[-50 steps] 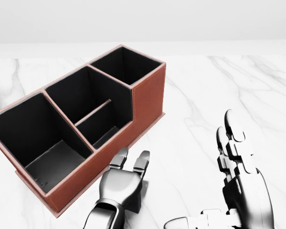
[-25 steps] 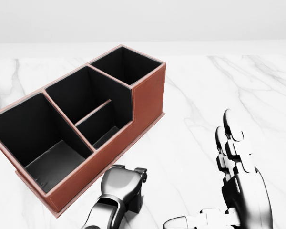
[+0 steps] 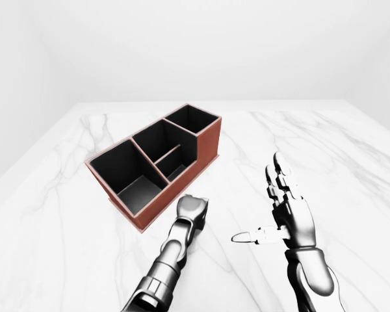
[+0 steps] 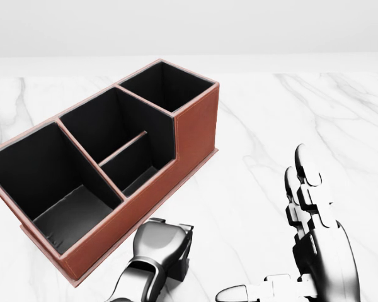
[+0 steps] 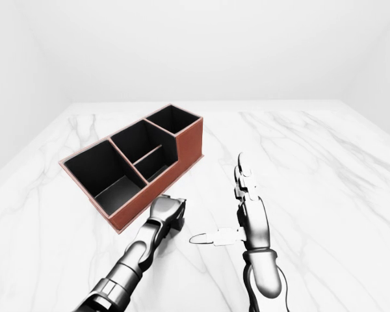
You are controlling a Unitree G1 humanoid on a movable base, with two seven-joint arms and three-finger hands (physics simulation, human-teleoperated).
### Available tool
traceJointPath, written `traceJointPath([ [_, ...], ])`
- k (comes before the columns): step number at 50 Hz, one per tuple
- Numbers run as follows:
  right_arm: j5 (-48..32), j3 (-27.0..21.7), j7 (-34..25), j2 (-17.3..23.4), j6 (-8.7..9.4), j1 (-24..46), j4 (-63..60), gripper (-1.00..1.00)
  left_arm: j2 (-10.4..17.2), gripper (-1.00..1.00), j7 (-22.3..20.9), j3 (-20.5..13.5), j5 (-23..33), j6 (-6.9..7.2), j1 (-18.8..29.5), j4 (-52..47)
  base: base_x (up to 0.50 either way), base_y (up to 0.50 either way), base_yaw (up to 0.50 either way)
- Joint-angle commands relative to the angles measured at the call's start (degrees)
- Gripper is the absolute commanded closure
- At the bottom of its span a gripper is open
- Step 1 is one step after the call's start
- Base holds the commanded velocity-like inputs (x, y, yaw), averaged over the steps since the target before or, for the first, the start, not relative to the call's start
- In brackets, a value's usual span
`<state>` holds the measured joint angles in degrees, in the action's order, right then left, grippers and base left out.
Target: Pick up the book and place it in the left compartment of the caddy.
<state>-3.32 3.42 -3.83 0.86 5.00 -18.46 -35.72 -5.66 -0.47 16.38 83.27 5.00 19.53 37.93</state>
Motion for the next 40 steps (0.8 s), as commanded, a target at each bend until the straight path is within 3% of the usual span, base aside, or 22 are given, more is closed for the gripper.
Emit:
traceJointPath([
  [1, 0.0, 0.0, 0.0, 0.0, 0.0, 0.1, 0.1, -1.0, 0.5, 1.0, -0.2, 0.1, -1.3, 0.0, -5.1, -2.5, 0.0, 0.0, 0.0],
  [10, 0.0, 0.0, 0.1, 0.0, 0.0, 0.1, 0.2, -1.0, 1.7, 1.0, -1.0, 2.0, 0.0, 0.0, -12.7, -22.3, 0.0, 0.0, 0.0],
  [16, 0.0, 0.0, 0.0, 0.0, 0.0, 0.0, -0.1, -1.0, 2.8, 1.0, -2.9, 4.6, 0.0, 0.0, -19.9, -41.9, 0.0, 0.0, 0.0],
  [22, 0.0, 0.0, 0.0, 0.0, 0.0, -0.1, -0.2, -1.0, 3.3, 1.0, -1.5, 7.1, -2.7, 0.0, -23.9, -60.8, 0.0, 0.0, 0.0],
  [23, 0.1, 0.0, 0.0, 0.0, 0.0, -0.2, -0.2, -1.0, 3.6, 1.0, -4.1, 7.8, -2.3, 0.0, -25.5, -63.7, 0.0, 0.0, 0.0],
  [33, 0.1, 0.0, 0.0, 0.0, 0.0, 0.2, 0.2, -1.0, 3.0, 1.0, -2.6, 6.5, -4.7, 0.0, -24.0, -73.4, 0.0, 0.0, 0.0],
  [40, 0.2, -0.1, -0.1, 0.0, 0.0, 0.2, 0.3, -1.0, 2.7, 1.0, -5.0, 3.2, -3.6, 0.0, -20.8, -74.9, 0.0, 0.0, 0.0],
])
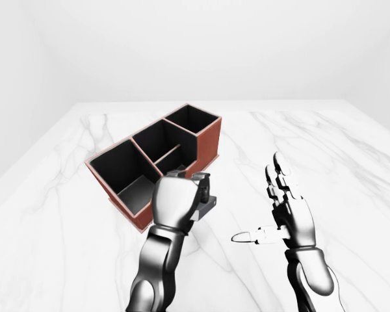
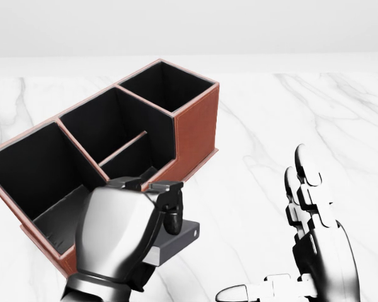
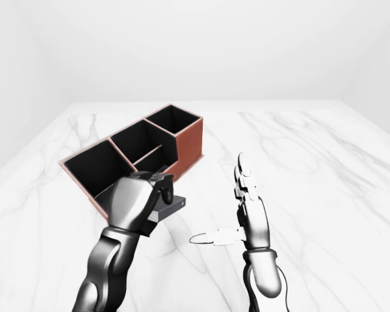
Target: Pick up the book and place it in the left compartment of the caddy.
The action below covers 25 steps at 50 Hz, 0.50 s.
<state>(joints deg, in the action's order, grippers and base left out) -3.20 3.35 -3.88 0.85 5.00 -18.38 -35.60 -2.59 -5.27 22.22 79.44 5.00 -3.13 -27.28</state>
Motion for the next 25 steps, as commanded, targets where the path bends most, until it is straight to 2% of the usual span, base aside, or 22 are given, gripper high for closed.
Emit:
traceJointPath([
  [1, 0.0, -0.1, 0.0, 0.0, 0.0, 0.0, 0.2, -1.0, -0.4, 1.0, -0.5, -3.7, 0.4, 0.0, 2.8, -9.1, 0.0, 0.0, 0.0],
  [7, 0.0, -0.1, 0.0, 0.0, 0.0, 0.1, 0.2, -1.0, -0.4, 1.0, 0.2, -8.3, 0.7, 0.0, 6.0, -5.0, 0.0, 0.0, 0.0],
  [14, 0.1, -0.2, 0.0, -0.1, 0.0, 0.0, 0.2, -1.0, 0.4, 1.0, 0.3, -11.9, 0.9, 0.0, 8.4, -2.0, 0.0, 0.0, 0.0],
  [15, 0.0, -0.2, 0.0, -0.1, 0.0, 0.0, 0.2, -1.0, 1.2, 1.0, -2.3, -14.2, -0.3, 0.0, 11.6, -0.6, 0.0, 0.0, 0.0],
  [17, 0.0, -0.1, 0.1, -0.1, 0.0, 0.1, 0.2, -1.0, 1.6, 1.0, -3.4, -15.1, -0.1, 0.0, 13.0, 0.4, 0.0, 0.0, 0.0],
  [18, -0.2, 0.0, 0.2, -0.1, 0.0, 0.2, 0.3, -1.0, 2.6, 1.0, -3.9, -17.0, 0.0, 0.0, 15.5, 2.8, 0.0, 0.0, 0.0],
  [25, -0.2, 0.0, 0.2, -0.1, 0.0, -0.2, -0.2, -1.0, 6.0, 1.0, -1.9, -20.7, 0.3, 0.0, 18.9, 11.8, 0.0, 0.0, 0.0],
])
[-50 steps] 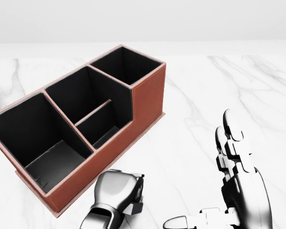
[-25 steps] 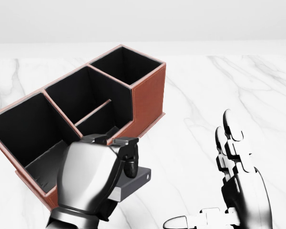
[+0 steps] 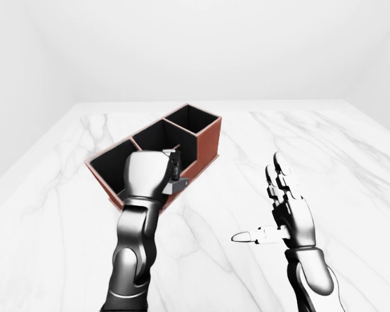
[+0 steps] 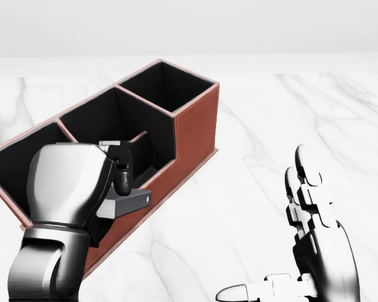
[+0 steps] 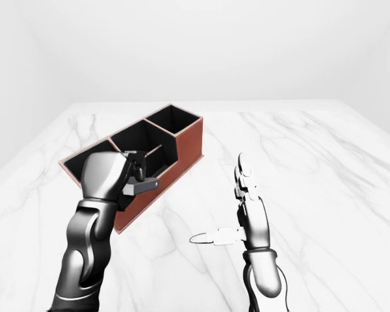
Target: Pick up the book and place it in the left compartment of the caddy.
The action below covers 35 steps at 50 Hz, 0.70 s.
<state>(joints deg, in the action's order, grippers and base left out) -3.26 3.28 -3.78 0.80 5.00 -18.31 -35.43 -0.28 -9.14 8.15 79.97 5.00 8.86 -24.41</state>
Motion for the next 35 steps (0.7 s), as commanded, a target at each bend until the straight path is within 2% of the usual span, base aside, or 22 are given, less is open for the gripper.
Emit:
traceJointPath([
  [1, -0.1, 0.1, 0.1, 0.0, 0.0, -0.3, -0.4, -1.0, 3.8, 1.0, 2.0, -6.6, -0.2, 0.0, 7.0, 9.0, 0.0, 0.0, 0.0],
  [5, -0.1, 0.1, 0.2, 0.0, 0.0, 0.1, -0.1, -1.0, 5.6, 1.0, 1.4, -7.9, -0.8, 0.0, 8.6, 11.7, 0.0, 0.0, 0.0],
  [15, -0.1, 0.1, 0.3, -0.1, 0.0, 0.3, 0.1, -1.0, 11.6, 1.0, 5.9, -11.3, -4.5, 0.0, 17.4, 28.3, 0.0, 0.0, 0.0],
  [23, -0.4, 0.3, 0.4, 0.1, 0.0, 0.4, 0.0, -1.0, 14.3, 1.0, 6.6, -11.5, -5.5, 0.0, 20.5, 34.8, 0.0, 0.0, 0.0],
  [29, -0.5, 0.4, 0.6, 0.0, 0.0, 0.7, 0.3, -1.0, 16.7, 1.0, 9.8, -12.0, -5.4, 0.0, 24.9, 44.5, 0.0, 0.0, 0.0],
  [35, -0.5, 0.5, 0.6, 0.2, 0.0, 0.3, -0.3, -1.0, 17.8, 1.0, 12.4, -11.7, -7.0, 0.0, 25.6, 49.2, 0.0, 0.0, 0.0],
])
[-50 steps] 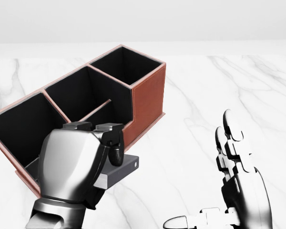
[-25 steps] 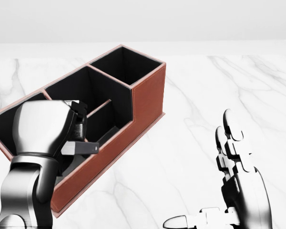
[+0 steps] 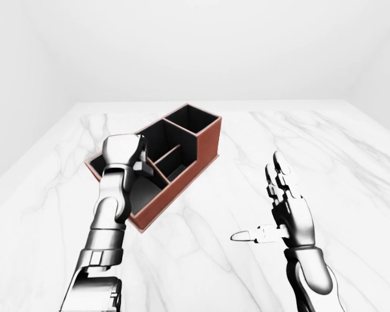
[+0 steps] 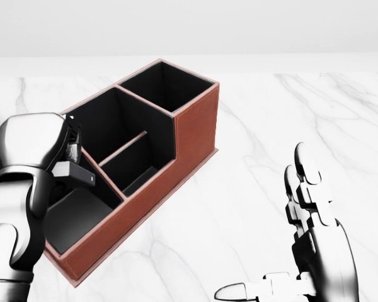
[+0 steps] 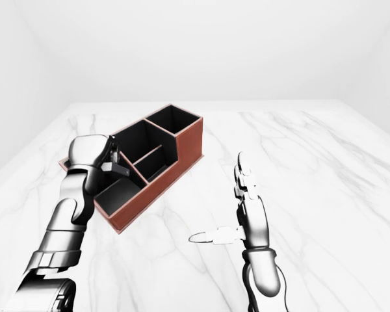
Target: Pick up the book and place it in the left compartment of the caddy.
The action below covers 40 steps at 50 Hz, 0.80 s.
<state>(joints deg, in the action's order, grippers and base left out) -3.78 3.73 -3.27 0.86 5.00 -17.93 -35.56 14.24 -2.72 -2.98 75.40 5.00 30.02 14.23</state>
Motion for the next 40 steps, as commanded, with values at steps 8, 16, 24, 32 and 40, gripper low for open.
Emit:
traceJointPath([
  [8, 0.2, -0.4, 0.0, -0.1, 0.0, 0.2, 0.5, -1.0, 4.6, 1.0, 9.4, 0.1, -3.8, 0.0, 6.9, 20.1, 0.0, 0.0, 0.0],
  [16, 0.3, -0.6, -0.1, -0.2, 0.0, 0.5, 1.0, -1.0, 4.7, 1.0, 17.0, 2.5, -6.3, 0.0, 13.9, 39.0, 0.0, 0.0, 0.0],
  [24, 0.4, -0.8, -0.1, -0.2, 0.0, 1.1, 1.9, -1.0, 3.7, 1.0, 22.9, 5.1, -7.9, 0.0, 19.0, 51.3, 0.0, 0.0, 0.0],
  [32, 0.2, -0.5, -0.1, -0.2, 0.0, 1.5, 2.2, -1.0, 1.6, 1.0, 25.0, 7.3, -7.4, 0.0, 22.5, 58.9, 0.0, 0.0, 0.0],
  [40, 0.3, -0.6, 0.0, -0.2, 0.0, 1.2, 1.9, -1.0, 0.8, 1.0, 25.5, 8.0, -5.7, 0.0, 22.8, 62.1, 0.0, 0.0, 0.0],
])
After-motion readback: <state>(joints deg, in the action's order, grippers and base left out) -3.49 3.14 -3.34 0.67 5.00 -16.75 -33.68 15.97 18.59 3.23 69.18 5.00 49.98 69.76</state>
